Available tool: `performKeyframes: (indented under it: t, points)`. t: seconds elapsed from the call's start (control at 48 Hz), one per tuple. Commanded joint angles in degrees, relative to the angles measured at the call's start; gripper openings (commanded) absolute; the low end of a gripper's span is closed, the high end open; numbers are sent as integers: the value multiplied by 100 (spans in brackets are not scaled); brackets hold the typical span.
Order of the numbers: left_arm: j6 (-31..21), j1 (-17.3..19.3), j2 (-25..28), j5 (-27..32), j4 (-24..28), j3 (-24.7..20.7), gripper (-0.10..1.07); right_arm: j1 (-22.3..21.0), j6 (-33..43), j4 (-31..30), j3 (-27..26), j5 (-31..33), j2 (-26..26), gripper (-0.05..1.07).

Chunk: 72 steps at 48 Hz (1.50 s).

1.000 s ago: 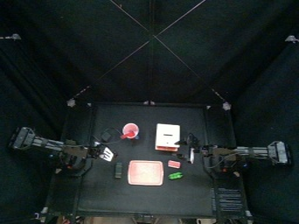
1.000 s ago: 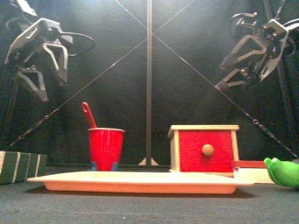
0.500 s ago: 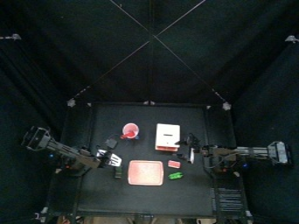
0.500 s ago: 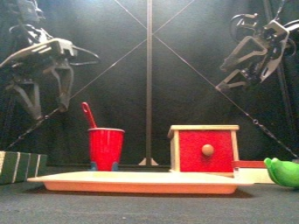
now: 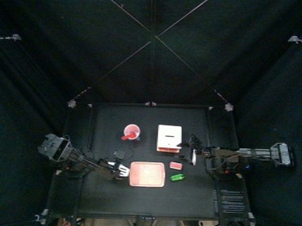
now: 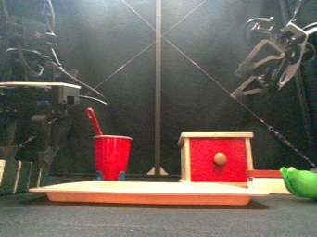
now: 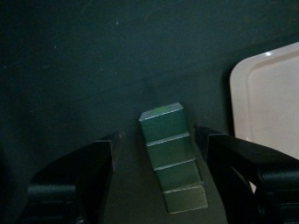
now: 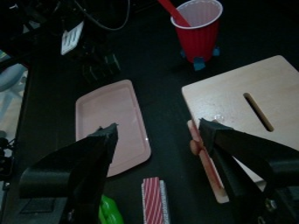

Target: Grab sushi roll

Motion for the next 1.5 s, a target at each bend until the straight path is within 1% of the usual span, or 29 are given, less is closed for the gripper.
performKeyframes:
  t: [0.0, 0.292, 0.75, 0.854, 1.042, 1.188, 1.333, 1.479]
  points:
    - [-44, -53, -26, -26, -79, -149, 98, -18, 0, 9, -62, -44, 9, 102]
    - [-114, -62, 149, -334, -272, -114, 98, -18, 0, -9, -53, -44, 9, 102]
    - [-123, -53, 211, -369, -290, -53, 97, -18, 0, 0, -44, -35, 9, 102]
    - [-123, -35, 220, -369, -308, -35, 91, -18, 0, 9, -26, -35, 9, 102]
    - [-70, -26, 158, -369, -290, -53, 72, -18, 9, 44, -18, -44, 9, 102]
    - [-62, -26, -35, -316, -299, -62, 61, -18, 9, 97, 0, -44, 9, 102]
    - [-70, -62, -211, -264, -290, -70, 59, -18, 9, 105, 26, -44, 9, 102]
    - [-35, -62, -246, -264, -290, -62, 59, -18, 9, 123, 35, -44, 9, 102]
